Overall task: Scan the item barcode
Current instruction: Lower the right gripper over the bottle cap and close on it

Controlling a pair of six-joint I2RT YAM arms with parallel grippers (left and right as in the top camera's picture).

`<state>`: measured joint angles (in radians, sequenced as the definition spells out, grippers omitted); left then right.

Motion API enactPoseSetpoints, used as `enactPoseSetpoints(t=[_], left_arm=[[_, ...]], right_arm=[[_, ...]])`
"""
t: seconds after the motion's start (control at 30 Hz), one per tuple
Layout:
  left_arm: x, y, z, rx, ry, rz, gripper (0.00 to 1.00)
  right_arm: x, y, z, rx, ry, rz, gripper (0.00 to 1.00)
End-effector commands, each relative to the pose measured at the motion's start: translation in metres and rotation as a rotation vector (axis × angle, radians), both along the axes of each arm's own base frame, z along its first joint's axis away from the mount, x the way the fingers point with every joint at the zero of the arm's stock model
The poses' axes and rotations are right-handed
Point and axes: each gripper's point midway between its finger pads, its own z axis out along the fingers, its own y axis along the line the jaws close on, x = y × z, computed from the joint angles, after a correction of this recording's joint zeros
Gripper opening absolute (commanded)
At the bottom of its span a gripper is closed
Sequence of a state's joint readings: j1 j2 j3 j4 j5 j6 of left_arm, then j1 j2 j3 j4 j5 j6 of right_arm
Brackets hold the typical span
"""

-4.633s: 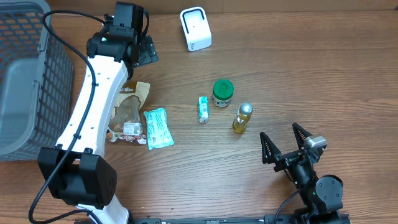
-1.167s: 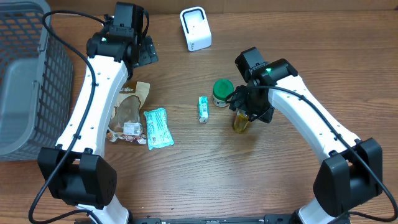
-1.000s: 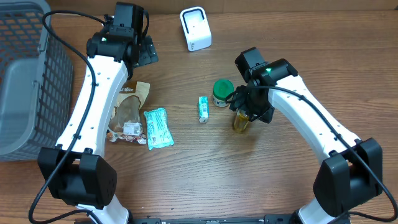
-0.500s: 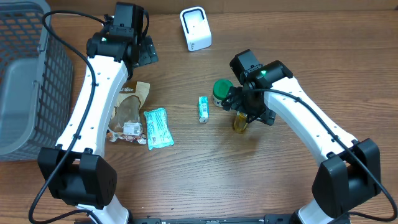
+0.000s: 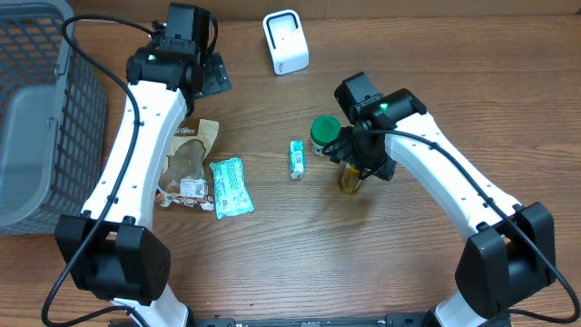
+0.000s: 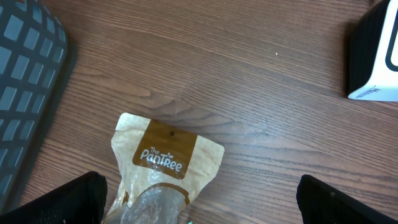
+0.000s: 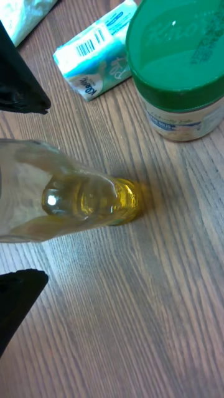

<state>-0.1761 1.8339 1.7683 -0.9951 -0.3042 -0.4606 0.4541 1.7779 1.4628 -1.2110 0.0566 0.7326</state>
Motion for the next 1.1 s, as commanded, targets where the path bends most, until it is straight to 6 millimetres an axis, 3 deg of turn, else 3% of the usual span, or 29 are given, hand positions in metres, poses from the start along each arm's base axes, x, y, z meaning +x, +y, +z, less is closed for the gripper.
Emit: enactPoseSetpoints(t=[0.0,0.27,0.43,0.5,0.6,0.73,0.9,1.07], left_arm=[[0.001,0.001,0.012,0.015,-0.031,-0.004,1.00],[0.001,0.001,0.012,0.015,-0.030,-0.004,1.00],[0.001,0.001,0.012,0.015,-0.031,-0.004,1.00],[0.001,0.001,0.012,0.015,-0.031,-0.004,1.00],[0.001,0.001,0.012,0.015,-0.031,-0.004,1.00],[0.001,0.001,0.012,0.015,-0.031,-0.004,1.00],[0.001,0.001,0.012,0.015,-0.031,-0.004,1.00],[0.001,0.001,0.012,0.015,-0.031,-0.004,1.00]], right_arm=[[-0.004,-0.003,-0.010,-0.024,0.005,0.005,0.75],[0.001,-0.008,-0.009,-0.054,-0.021,0.001,0.68],[0.004,-0.006,-0.008,-0.044,-0.033,0.001,0.57],[0.005,-0.004,-0.005,-0.032,-0.038,0.002,0.56],[0.012,0.005,0.016,0.049,-0.072,0.032,0.51],[0.015,0.001,0.050,0.150,-0.133,0.021,0.27],[0.008,-0.004,0.066,0.180,-0.151,0.084,0.31],[0.006,-0.011,0.065,0.134,-0.152,0.095,0.34]])
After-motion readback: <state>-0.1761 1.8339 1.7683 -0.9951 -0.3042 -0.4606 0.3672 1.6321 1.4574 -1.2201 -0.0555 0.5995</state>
